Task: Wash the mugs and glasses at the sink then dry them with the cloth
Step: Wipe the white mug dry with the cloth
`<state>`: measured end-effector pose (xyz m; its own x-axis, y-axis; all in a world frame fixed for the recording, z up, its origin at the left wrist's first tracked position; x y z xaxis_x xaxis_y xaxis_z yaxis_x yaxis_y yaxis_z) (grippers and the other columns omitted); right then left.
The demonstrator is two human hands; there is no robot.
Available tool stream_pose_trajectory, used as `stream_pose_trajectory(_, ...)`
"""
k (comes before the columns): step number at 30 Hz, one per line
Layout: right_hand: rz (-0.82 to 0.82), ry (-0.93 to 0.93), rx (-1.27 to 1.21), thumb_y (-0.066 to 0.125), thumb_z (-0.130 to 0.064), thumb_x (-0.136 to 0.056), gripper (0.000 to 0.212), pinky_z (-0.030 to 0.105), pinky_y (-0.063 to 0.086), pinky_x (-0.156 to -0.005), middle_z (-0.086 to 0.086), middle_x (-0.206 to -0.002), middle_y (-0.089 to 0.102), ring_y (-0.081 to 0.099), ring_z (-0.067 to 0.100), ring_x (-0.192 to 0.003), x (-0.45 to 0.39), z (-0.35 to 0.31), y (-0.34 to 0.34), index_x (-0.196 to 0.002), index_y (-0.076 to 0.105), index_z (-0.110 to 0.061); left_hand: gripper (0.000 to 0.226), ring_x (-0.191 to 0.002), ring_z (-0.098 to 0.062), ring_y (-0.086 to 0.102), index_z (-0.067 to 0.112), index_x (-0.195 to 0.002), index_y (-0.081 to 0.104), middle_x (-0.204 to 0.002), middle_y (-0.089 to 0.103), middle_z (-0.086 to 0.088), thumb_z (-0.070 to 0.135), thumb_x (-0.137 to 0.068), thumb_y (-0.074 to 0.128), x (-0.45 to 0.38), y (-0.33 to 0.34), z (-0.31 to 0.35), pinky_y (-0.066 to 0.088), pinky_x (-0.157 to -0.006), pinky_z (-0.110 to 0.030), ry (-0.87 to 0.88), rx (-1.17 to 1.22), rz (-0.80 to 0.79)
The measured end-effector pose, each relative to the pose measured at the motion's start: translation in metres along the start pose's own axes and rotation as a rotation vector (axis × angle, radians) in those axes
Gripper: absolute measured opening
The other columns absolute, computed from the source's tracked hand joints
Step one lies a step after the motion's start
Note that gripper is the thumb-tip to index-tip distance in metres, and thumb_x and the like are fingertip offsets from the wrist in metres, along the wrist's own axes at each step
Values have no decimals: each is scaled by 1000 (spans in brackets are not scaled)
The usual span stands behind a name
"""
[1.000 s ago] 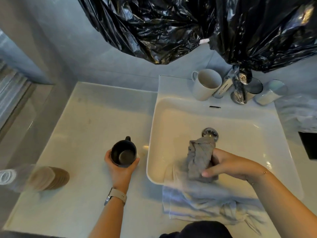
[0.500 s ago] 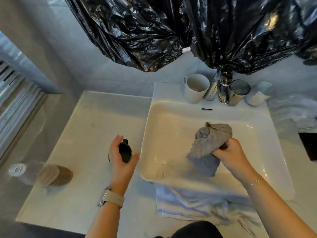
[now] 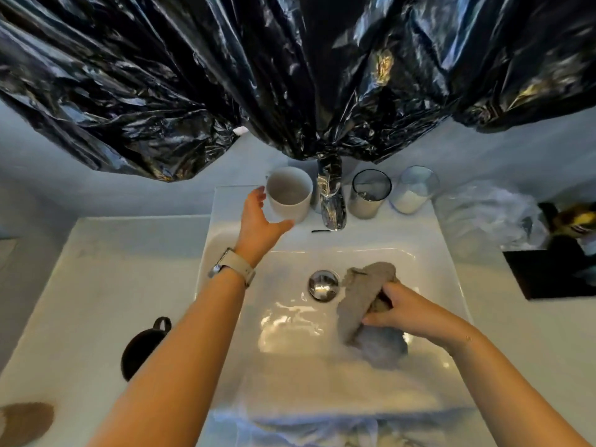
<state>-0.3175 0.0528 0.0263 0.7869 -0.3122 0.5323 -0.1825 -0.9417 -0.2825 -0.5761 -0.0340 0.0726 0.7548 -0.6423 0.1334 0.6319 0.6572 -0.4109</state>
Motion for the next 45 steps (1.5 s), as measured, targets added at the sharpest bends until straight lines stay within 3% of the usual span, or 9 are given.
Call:
stream_pose_trajectory(4, -3, -18, -201, 78, -13, -81, 42, 18, 49, -91, -13, -114, 68, 62, 1, -110, -7, 11, -9, -117, 60, -23, 105, -131, -25, 45, 16, -146, 24, -143, 40, -10, 10, -65, 90, -32, 25, -13, 44, -108, -47, -2, 122, 29)
stream_pose_trajectory(12, 287, -103, -445, 76, -26, -70, 44, 15, 52, -81, -8, -108, 73, 66, 5, -104, -14, 10, -24, -111, 66, -15, 91, -122, -13, 54, 50, -128, 34, -130, 52, 8, 48, -56, 89, -37, 23, -27, 52, -99, -44, 159, 98, 231)
stream_pose_trajectory(18, 400, -124, -528, 75, -36, -69, 46, 16, 54, -78, -8, -105, 74, 67, 7, -101, 0, 11, -27, -110, 69, -19, 94, -125, -22, 50, 37, -134, 38, -133, 51, 3, 54, -55, 86, 15, -3, -32, 45, -102, -54, 220, -62, 237)
stream_pose_trajectory(23, 449, -183, -630, 76, -37, -71, 41, 12, 52, -74, -8, -107, 74, 67, 5, -101, 19, 7, -22, -109, 72, -21, 96, -116, 14, 44, 35, -132, 38, -125, 44, 32, 44, -55, 94, 73, -22, -17, 38, -91, -2, 349, -206, 57)
stream_pose_trajectory(25, 457, -206, -647, 77, -41, -69, 43, 12, 52, -75, -7, -108, 74, 67, 5, -102, 26, 3, -18, -107, 73, -23, 94, -112, 11, 49, 34, -131, 41, -125, 49, 26, 42, -54, 94, 85, -21, 1, 41, -92, -6, 410, -320, -53)
stream_pose_trajectory(28, 438, -255, -672, 76, -40, -72, 34, 12, 52, -77, -6, -109, 74, 67, 6, -104, 38, -5, -12, -103, 76, -27, 98, -107, -17, 58, 27, -138, 41, -130, 57, 5, 60, -56, 82, 92, -6, 23, 50, -91, -34, 455, -660, -262)
stream_pose_trajectory(33, 424, -348, -723, 71, -29, -80, 26, 12, 50, -81, -2, -111, 74, 66, 8, -108, 57, -14, -7, -104, 76, -20, 74, -88, -19, 58, 30, -120, 50, -108, 60, 4, 66, -60, 76, 87, 27, 14, 48, -75, -33, 273, -1158, -664)
stream_pose_trajectory(39, 455, -365, -736, 70, -28, -81, 32, 13, 51, -83, -2, -112, 73, 66, 10, -109, 73, -12, -7, -110, 72, -13, 73, -80, -21, 47, 25, -115, 52, -91, 47, 3, 62, -57, 77, 73, 40, 11, 34, -75, -34, 362, -1619, -676)
stream_pose_trajectory(45, 387, -364, -722, 72, -24, -79, 33, 14, 51, -81, -3, -111, 74, 66, 10, -108, 75, -15, -1, -110, 71, -13, 76, -82, -19, 55, 27, -114, 52, -94, 54, 4, 63, -50, 75, 70, 31, 3, 49, -70, -33, 291, -1470, -690)
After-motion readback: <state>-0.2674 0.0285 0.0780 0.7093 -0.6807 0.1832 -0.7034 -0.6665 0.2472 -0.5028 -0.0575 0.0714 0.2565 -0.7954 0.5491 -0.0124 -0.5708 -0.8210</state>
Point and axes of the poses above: each hand's wrist, its own x-axis away from the middle knuckle, its own y-axis out of the palm, z = x × y, the point moved 8 cm from there along -x, towards the middle knuckle
